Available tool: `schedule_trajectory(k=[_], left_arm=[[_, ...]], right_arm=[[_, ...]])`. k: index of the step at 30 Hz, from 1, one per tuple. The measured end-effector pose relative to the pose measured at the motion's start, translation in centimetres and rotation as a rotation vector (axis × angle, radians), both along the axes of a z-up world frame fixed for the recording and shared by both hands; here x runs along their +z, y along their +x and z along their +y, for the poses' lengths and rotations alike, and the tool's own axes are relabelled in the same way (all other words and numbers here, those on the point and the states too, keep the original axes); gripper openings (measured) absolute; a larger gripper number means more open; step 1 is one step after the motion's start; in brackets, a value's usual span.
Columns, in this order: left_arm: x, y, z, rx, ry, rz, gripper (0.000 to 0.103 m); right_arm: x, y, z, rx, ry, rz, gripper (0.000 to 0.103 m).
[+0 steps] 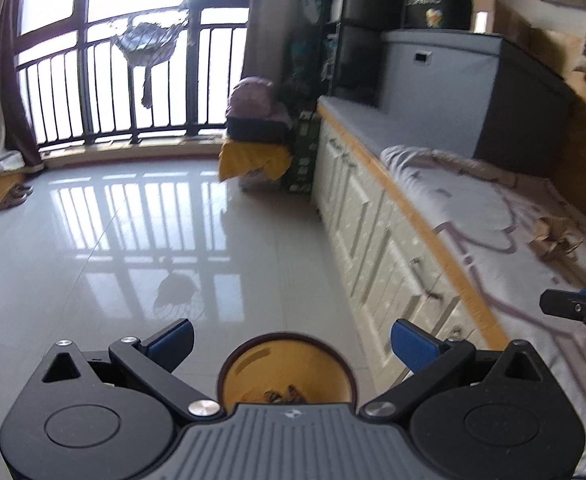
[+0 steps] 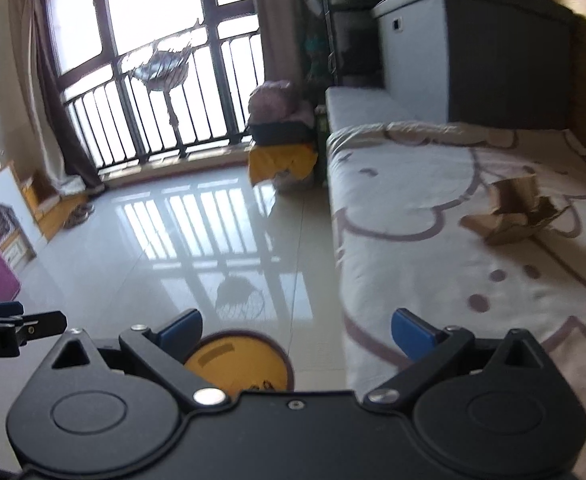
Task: Collect trash
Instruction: 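Move both tools back toward the cardboard pieces on the mattress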
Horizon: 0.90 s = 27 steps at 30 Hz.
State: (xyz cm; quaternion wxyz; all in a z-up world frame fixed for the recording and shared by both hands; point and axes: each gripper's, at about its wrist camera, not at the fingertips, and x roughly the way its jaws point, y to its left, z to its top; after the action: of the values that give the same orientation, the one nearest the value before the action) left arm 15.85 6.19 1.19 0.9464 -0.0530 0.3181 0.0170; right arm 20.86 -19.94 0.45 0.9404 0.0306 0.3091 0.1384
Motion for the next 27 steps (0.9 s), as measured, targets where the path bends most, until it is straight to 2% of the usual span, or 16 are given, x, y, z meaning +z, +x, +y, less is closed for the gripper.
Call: schedule_trajectory(k=[11,16,20,27], left_arm=[[1.6,1.4,-6.0,-0.096,-0.026,-0.124,0.103],[1.2,3.1,-9.6,-0.191,-0.077,-0.169,0.103],[0.5,5.2,-12.5,-0.291,-0.103,-0.170,0.102],[-0.8,9.6,-17.1,-0.436,-0.101,-0.186,0.081]], right_arm=[[0.4,0.1,-7.2,-0.176,0.019,-0.094,0.103],[0.1,0.9,-11.0,-0.288,0.033,-0.119,0.103],[-0.4,2.0,-13.8,-0.366,0.053,-0.120,0.103],[-1.6,5.3,-17.5,-0.501,0.100,-0.111,0.103]])
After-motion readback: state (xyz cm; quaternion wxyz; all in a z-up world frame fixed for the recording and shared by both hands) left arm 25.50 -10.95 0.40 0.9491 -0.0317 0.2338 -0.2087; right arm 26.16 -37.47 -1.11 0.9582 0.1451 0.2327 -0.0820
